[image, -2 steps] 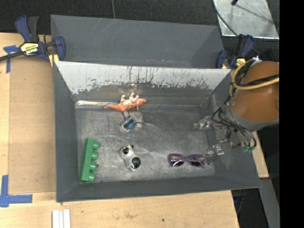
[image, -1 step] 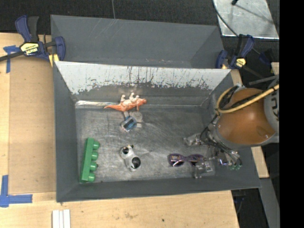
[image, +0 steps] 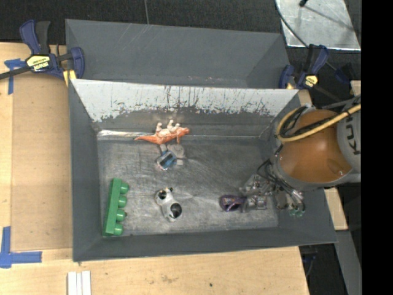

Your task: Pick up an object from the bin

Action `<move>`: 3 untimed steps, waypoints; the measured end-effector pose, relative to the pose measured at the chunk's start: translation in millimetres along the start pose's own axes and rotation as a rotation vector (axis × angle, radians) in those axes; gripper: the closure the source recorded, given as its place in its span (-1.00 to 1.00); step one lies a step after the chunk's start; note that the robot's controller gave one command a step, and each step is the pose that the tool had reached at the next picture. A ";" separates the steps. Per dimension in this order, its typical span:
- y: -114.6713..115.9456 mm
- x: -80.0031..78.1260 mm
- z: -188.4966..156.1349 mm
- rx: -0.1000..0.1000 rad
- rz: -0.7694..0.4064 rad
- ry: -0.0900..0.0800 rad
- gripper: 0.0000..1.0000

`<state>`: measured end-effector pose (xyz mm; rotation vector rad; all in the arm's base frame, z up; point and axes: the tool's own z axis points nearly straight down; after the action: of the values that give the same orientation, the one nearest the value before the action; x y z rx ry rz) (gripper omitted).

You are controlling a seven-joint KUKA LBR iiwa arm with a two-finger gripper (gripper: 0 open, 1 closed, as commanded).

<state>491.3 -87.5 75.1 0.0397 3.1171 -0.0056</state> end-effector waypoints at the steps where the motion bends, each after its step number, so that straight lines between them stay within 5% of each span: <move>1: 0.0 0.0 0.0 0.000 0.000 0.000 1.00; 3: -0.1 -1.0 -2.0 -0.001 -0.001 0.007 1.00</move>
Offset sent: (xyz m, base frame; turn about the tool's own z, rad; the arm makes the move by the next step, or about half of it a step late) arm 0.0001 0.0002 0.0018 0.0000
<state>492.2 -87.6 77.2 0.0383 3.1238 -0.0043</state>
